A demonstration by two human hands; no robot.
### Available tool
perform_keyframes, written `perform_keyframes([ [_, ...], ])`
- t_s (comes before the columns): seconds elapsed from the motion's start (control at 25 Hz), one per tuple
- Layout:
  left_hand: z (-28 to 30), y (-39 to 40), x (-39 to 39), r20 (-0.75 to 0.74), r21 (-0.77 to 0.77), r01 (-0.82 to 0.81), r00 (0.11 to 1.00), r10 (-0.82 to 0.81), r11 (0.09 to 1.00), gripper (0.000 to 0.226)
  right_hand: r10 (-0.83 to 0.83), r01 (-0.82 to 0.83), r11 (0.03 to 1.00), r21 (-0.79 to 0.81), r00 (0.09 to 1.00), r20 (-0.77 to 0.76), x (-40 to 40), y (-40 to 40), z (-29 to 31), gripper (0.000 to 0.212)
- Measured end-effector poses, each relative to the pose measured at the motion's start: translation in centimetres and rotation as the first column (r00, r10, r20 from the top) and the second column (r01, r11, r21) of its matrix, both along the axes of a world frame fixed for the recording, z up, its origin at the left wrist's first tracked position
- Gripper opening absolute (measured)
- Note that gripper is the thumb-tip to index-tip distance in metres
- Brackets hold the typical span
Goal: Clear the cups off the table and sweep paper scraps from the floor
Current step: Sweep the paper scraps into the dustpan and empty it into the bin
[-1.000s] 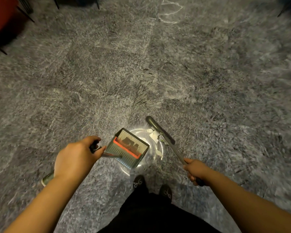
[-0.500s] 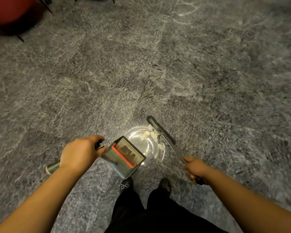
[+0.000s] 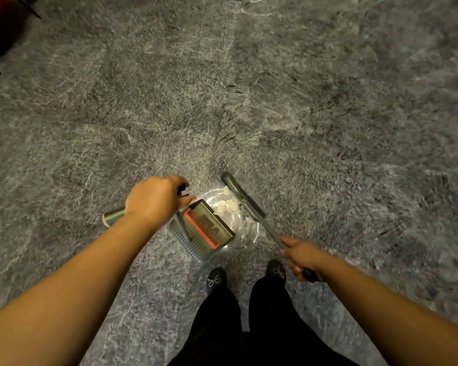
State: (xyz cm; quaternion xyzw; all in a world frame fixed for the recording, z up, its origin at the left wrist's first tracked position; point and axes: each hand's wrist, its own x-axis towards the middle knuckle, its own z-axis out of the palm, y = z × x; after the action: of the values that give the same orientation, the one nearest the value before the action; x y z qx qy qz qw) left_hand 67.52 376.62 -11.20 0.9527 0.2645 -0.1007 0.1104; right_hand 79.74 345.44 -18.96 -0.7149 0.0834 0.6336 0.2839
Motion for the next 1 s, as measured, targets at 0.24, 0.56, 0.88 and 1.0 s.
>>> perform_keyframes([
  [0.24,-0.1,0.6,-0.6,0.028,0.009,0.029,0.999,-0.029,1.000,0.044,0.118,-0.114,0.992,0.049,0.990,-0.078,-4.8,1.4,1.2,0.055],
  [0.56,-0.3,0.0,-3.1,0.049,0.008,0.023,0.999,-0.023,1.000,0.038,0.088,-0.081,0.994,0.072,0.990,-0.111,-6.3,1.9,3.0,0.053],
  [0.88,-0.1,-0.2,-6.4,0.048,0.009,0.017,0.999,-0.017,1.000,0.040,0.050,-0.039,0.993,0.112,0.994,-0.097,-6.1,0.4,5.6,0.051],
  [1.0,-0.1,0.1,-7.9,0.034,0.028,0.003,0.999,-0.004,1.000,0.041,0.013,-0.008,0.994,0.105,0.999,-0.047,-6.1,-0.1,5.5,0.053],
])
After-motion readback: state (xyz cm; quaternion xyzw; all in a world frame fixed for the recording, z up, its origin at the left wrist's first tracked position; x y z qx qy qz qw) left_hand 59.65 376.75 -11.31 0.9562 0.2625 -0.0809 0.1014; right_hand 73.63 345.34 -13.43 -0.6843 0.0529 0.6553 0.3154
